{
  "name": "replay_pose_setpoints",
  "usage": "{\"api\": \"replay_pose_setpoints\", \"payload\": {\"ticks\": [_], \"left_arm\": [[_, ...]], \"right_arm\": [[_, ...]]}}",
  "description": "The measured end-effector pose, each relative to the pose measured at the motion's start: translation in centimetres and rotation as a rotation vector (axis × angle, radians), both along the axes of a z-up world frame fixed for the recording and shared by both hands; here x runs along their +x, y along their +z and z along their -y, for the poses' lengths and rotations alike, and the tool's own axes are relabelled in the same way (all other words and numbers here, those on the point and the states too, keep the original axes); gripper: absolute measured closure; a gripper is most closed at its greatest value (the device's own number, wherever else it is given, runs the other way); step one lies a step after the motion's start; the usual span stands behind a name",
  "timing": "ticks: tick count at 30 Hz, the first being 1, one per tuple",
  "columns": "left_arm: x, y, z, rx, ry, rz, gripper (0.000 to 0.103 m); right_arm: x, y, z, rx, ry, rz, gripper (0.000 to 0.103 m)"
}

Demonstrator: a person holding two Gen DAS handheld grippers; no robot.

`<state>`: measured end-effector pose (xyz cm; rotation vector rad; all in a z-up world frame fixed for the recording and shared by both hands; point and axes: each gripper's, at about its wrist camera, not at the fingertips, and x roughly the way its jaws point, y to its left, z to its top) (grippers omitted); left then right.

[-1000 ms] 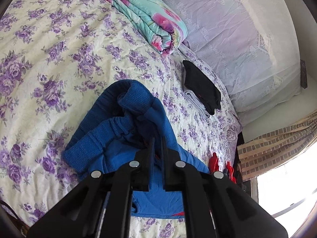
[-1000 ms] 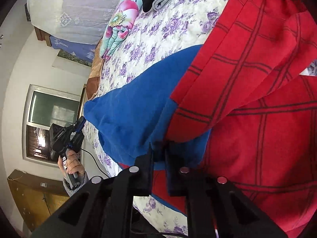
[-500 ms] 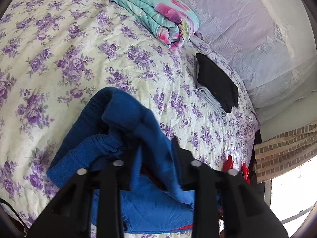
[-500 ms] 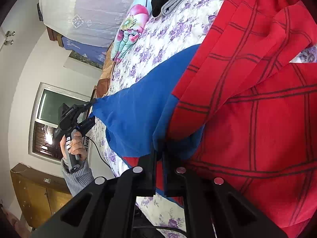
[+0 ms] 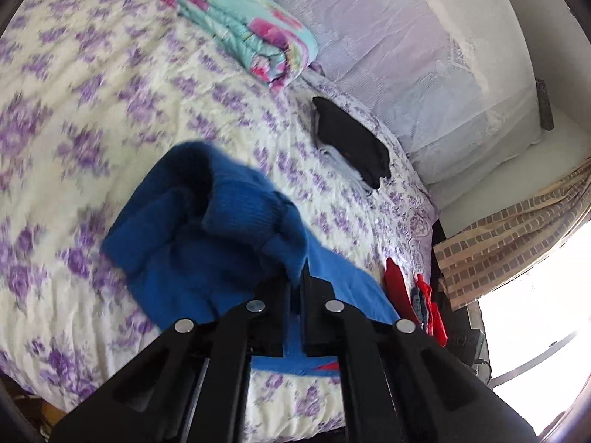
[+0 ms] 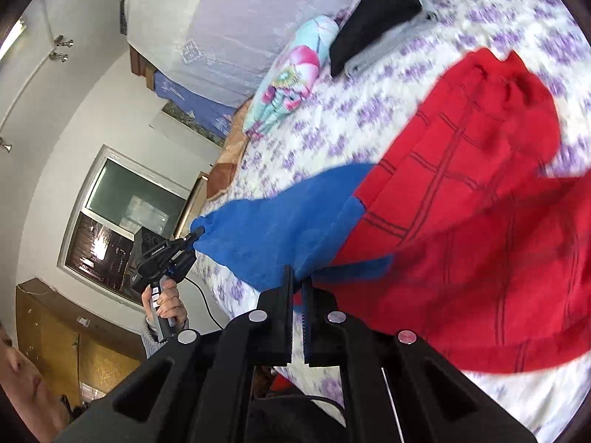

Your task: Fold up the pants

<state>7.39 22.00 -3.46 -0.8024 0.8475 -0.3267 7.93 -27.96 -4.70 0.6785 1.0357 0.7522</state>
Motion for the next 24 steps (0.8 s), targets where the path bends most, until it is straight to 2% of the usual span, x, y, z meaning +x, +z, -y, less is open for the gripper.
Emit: {"api": "replay_pose_setpoints", "payload": {"ticks": [3,4,5,6,9,12,15,17,18,19,20,21,22,24], "left_arm": [[-0.8,-6.3,-1.7,-0.1,0.065,-0.099,0.101],[-1.0,-7.9,-2.2,-0.166,0.077,-0.108,0.101],[-1.3,-8.6,-2.7,-0.229,0.078,-0.084,0.101],[-1.6,-8.5,-3.0,-0.25,0.079,-0.067,0.101],[-2.6,-6.2,-2.9,-0.175,0.089,-0.043,0.1],[-4.4,-2.9,-2.2,-0.068,0.102,0.049,0.099],[-4.9,0.1,0.2,0.026,0.067,0.129,0.098],[-3.9,1.2,2.5,0.066,-0.011,0.16,0.093],[-3.2,1.2,3.6,0.083,-0.042,0.164,0.083],[-2.5,0.9,4.6,0.095,-0.058,0.159,0.076],[-1.7,0.3,5.4,0.104,-0.071,0.149,0.074],[-0.9,-0.5,5.9,0.106,-0.074,0.131,0.074],[-0.4,-1.4,6.2,0.102,-0.073,0.111,0.074],[0.3,-3.1,6.5,0.092,-0.075,0.073,0.074]], "right_arm": [[-1.6,-4.3,0.3,-0.02,-0.019,-0.1,0.099],[-1.8,-5.6,0.2,-0.011,-0.029,-0.131,0.1],[-1.8,-6.5,0.2,0.008,-0.044,-0.155,0.103],[-1.8,-7.0,0.2,0.022,-0.052,-0.166,0.103],[-2.0,-6.8,-0.1,0.017,-0.041,-0.143,0.103],[-1.9,-6.7,-0.2,-0.01,-0.021,-0.132,0.103],[-2.0,-6.1,-0.3,-0.035,-0.017,-0.127,0.1],[-2.0,-4.6,-0.5,-0.082,-0.023,-0.085,0.098],[-2.3,-3.8,-0.3,-0.109,-0.031,-0.054,0.097],[-2.5,-2.7,-0.2,-0.137,-0.049,-0.018,0.084],[-2.5,-1.5,0.0,-0.158,-0.073,0.01,0.05],[-2.6,-0.4,0.2,-0.171,-0.104,0.041,0.035],[-2.6,0.9,0.4,-0.193,-0.14,0.082,0.029],[-2.4,3.2,0.0,-0.272,-0.182,0.161,0.029]]}}
